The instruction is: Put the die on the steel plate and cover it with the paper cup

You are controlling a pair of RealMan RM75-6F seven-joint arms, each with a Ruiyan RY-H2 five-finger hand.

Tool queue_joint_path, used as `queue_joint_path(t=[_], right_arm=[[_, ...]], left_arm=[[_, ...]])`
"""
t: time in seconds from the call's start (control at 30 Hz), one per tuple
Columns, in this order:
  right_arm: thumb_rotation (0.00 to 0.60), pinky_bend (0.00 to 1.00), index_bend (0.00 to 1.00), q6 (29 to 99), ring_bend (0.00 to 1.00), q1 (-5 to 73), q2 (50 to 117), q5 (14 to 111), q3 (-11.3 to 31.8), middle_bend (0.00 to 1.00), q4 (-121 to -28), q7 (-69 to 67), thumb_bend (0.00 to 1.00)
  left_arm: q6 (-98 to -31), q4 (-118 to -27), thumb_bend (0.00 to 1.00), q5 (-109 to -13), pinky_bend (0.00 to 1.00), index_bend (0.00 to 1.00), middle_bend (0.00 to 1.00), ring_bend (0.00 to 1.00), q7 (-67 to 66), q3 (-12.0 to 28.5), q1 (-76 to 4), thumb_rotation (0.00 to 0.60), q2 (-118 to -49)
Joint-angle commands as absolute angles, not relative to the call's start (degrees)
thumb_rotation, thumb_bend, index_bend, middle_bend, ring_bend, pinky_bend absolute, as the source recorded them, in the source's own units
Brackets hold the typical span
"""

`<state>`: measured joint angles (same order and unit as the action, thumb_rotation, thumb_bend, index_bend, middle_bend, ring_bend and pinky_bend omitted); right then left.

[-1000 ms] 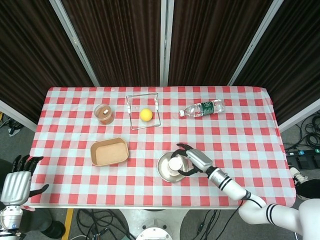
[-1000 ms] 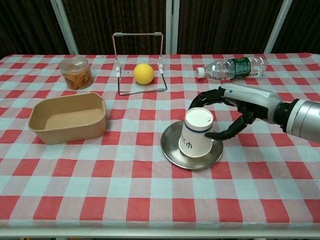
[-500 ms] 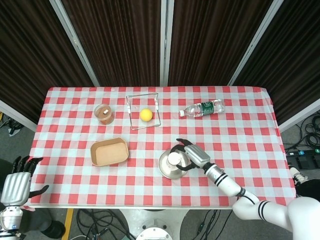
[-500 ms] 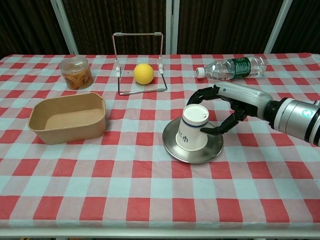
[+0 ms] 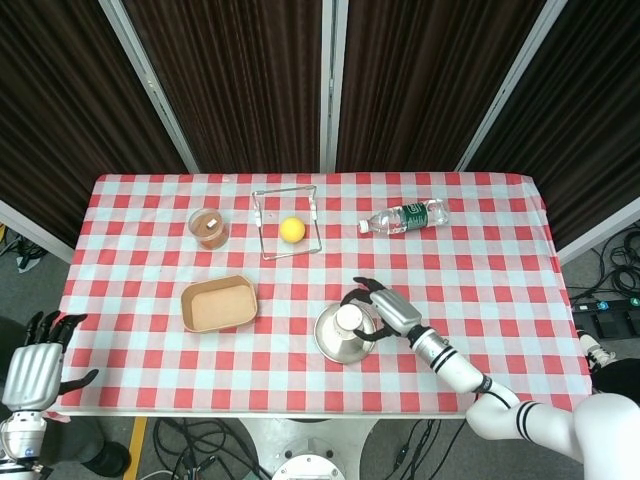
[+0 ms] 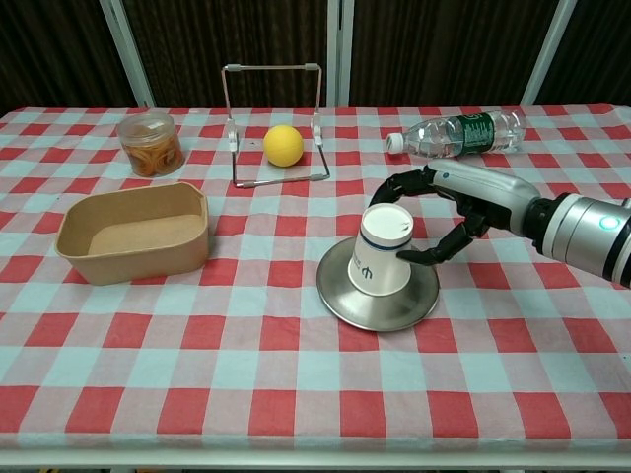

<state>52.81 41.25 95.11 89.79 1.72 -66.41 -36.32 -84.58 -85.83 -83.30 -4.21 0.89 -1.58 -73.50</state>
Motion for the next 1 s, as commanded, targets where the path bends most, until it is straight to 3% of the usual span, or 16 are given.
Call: queue_joint_path(t=[0.03, 0.3, 0.6, 0.87, 1.0], right_arm=[[0.6, 0.05, 0.58, 53.6, 0.03, 41.6, 94.2, 92.6, -0.4, 0.3, -68.1, -38.4, 0.32], [0.6, 0.05, 0.57, 53.6, 0.03, 41.9, 95.4, 90.0, 1.4, 0.3, -65.0, -38.0, 0.32], [0.6, 0.05, 0.57, 55.2, 0.03, 42.2, 93.2, 94.3, -2.0, 0.3, -69.2, -39.3, 0.32], [0.6, 0.05, 0.56, 53.2, 0.03, 42.1, 95.7, 88.8, 1.1, 0.3, -64.3, -37.4, 0.32], [0.6, 0.05, 0.56, 54.2, 0.03, 42.0, 95.1, 91.1, -0.4, 0.3, -66.2, -39.3, 0.32]], left_arm=[[-84.5, -85.9, 0.05, -83.3, 0.0, 0.17, 0.19, 0.09, -4.4, 0.9, -1.7, 0.6, -73.5], [-84.5, -86.0, 0.05, -83.5, 0.0, 0.17, 0.19, 0.09, -4.5, 1.0, -1.8, 0.6, -73.4], [-84.6, -86.1, 0.05, -83.5, 0.0, 0.17, 0.19, 0.09, -4.7, 0.9, -1.7, 0.6, -73.4], [-84.8, -86.0, 0.05, -83.4, 0.0, 0.17, 0.19, 0.09, -4.4, 0.9, -1.5, 0.6, -73.3], [-84.8, -86.1, 0.05, -83.3, 0.0, 0.17, 0.19, 0.09, -4.4, 0.9, -1.4, 0.6, -73.3]])
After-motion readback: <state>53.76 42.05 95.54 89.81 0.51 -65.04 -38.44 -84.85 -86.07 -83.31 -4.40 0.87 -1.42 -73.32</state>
